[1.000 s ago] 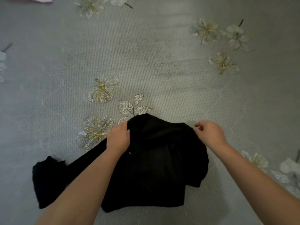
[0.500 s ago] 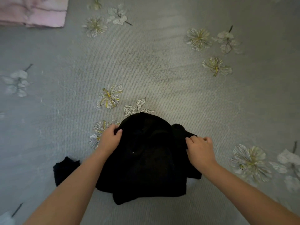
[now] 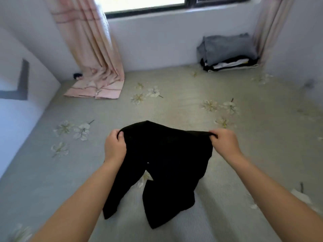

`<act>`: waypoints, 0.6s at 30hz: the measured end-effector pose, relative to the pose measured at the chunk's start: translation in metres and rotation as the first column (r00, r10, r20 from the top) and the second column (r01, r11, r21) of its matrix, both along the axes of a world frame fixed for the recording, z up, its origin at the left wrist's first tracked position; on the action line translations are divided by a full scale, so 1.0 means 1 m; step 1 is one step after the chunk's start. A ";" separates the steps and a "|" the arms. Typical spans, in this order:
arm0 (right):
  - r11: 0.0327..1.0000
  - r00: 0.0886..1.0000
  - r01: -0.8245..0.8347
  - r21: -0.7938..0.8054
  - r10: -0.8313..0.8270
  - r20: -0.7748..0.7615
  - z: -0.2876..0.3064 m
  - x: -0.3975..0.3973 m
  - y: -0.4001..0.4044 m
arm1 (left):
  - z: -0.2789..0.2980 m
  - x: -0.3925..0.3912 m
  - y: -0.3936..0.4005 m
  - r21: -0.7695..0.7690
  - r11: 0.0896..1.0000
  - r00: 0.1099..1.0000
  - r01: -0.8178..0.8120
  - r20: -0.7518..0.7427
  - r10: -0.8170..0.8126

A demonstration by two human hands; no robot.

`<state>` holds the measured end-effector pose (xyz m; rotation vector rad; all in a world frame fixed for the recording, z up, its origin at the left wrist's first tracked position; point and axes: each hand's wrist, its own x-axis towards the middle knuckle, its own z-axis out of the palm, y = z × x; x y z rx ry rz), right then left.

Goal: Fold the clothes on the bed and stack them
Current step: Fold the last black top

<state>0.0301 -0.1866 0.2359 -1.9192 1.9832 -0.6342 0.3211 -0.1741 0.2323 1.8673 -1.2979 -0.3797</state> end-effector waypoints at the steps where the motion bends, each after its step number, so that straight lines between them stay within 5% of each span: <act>1: 0.999 0.999 0.002 -0.039 0.000 0.049 0.018 0.007 0.011 | 0.019 0.004 0.014 -0.043 0.999 1.000 -0.027 -0.008 0.026; 11: 0.932 0.836 0.298 -0.208 -0.150 0.529 0.184 0.067 0.120 | 0.181 0.035 0.159 -0.495 0.860 0.981 -0.127 0.067 0.184; 18: 0.751 0.984 0.176 -0.636 -0.156 0.088 0.245 0.065 0.207 | 0.229 0.052 0.228 -0.545 0.824 0.922 -0.155 0.220 0.319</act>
